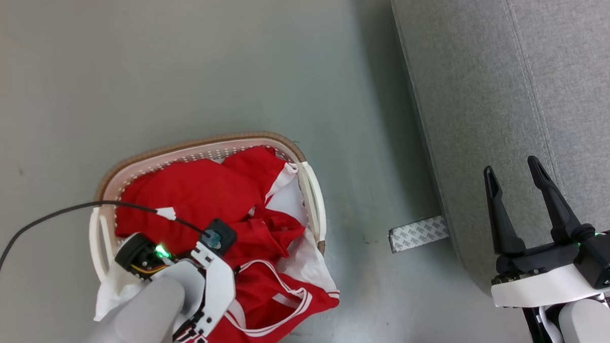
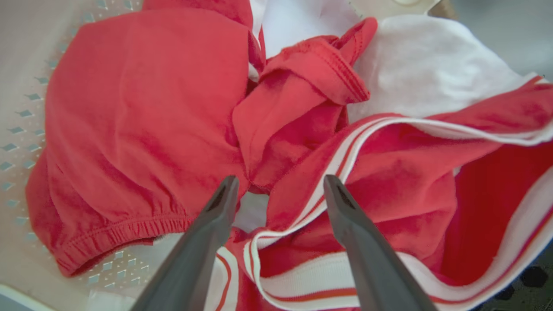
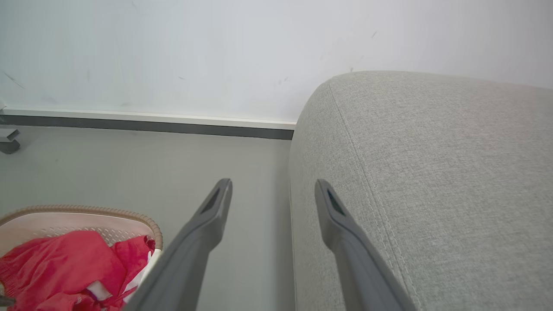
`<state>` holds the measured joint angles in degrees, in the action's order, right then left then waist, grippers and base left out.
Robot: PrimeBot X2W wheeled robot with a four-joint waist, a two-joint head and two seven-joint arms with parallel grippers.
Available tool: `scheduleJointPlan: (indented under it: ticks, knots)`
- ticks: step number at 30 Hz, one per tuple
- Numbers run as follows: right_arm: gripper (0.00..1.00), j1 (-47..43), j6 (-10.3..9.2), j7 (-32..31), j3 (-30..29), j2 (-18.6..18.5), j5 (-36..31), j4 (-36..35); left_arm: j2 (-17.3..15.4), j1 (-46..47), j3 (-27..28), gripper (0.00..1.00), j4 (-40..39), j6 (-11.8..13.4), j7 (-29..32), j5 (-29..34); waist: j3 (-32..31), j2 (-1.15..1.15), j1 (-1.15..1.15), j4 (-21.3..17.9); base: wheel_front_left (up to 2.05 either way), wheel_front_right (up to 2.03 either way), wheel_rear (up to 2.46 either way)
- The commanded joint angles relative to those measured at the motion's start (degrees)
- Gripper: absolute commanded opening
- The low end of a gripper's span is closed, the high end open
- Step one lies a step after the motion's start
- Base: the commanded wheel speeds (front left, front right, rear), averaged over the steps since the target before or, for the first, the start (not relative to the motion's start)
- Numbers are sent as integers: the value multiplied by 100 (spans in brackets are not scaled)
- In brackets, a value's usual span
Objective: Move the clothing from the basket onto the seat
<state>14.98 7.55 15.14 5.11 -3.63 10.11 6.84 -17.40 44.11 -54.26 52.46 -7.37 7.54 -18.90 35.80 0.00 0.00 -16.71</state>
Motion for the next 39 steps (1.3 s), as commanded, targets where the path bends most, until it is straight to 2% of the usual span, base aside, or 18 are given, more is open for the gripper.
scheduleJointPlan:
  ticks: [1,16,21,32,39]
  knots:
    - [100,29,-12,1,-2,8,31,-26,-67,-14,-41,100,-37,-7,41,-70,67,0,0,-28,0,0,0]
    - [100,167,-12,1,34,55,96,-53,-247,240,-242,100,-17,-7,172,-349,624,0,0,-291,0,0,0]
    - [100,248,-12,1,73,66,125,-74,-275,418,-209,100,28,195,-15,-265,770,0,0,-386,0,0,0]
    - [100,323,-12,1,149,76,146,-81,-188,791,-228,100,159,441,-311,-158,1073,0,0,-482,0,0,0]
    - [100,378,-12,1,202,76,163,-58,-37,863,-296,100,341,338,-332,-235,1218,0,0,-522,0,0,0]
